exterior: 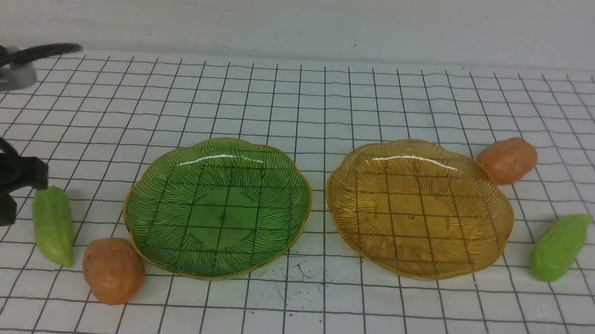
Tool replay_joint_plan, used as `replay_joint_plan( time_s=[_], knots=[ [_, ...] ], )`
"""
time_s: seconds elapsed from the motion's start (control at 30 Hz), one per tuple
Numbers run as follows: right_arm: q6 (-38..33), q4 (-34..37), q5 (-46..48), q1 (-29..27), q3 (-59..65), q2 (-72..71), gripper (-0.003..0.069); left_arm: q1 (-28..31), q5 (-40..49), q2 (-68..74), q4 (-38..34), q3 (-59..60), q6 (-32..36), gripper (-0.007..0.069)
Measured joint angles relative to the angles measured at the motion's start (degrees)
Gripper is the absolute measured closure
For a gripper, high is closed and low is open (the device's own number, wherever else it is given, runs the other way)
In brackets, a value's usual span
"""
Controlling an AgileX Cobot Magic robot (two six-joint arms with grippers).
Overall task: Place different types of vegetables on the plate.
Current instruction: 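Put the green cucumber next to the left plate into that plate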
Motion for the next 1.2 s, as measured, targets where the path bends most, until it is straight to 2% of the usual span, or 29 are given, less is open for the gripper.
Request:
replay_joint_plan(
  time_s=[0.23, 0.43, 0.6, 0.8, 0.9, 1.07, 1.2],
  knots=[
    [0.0, 4.66, -3.42, 0.0, 0.0, 0.0, 0.0673, 1.11, -3.43, 7.04, 0.76, -3.39, -0.57, 0.0631],
    [-0.79, 5.37, -8.69, 0.0, 0.0, 0.0, 0.0673, 9.15, -4.85, 13.09, -1.77, -8.47, -1.99, 0.0628],
    [-0.44, 7.84, -10.46, 0.0, 0.0, 0.0, 0.0673, 11.46, -8.87, 16.66, -1.53, -9.14, -1.99, 0.0609],
    [-4.34, 2.48, 6.07, 0.0, -12.07, 1.47, 0.0673, 11.46, -11.04, 21.33, -2.16, -9.14, -0.77, 0.0468],
    [-6.49, -1.86, 16.62, 0.0, -24.38, 9.22, 0.0673, 11.46, -11.72, 24.26, -3.86, -9.14, 0.47, 0.0328],
    [-9.75, -6.66, 33.44, 0.0, -38.51, 23.75, 0.0673, 11.46, -12.91, 28.8, -4.55, -9.14, 1.92, 0.0142],
    [-14.63, -8.0, 42.22, 0.0, -45.38, 31.88, 0.0673, 11.46, -15.07, 31.76, -4.81, -9.14, 1.95, 0.0064]
  ],
)
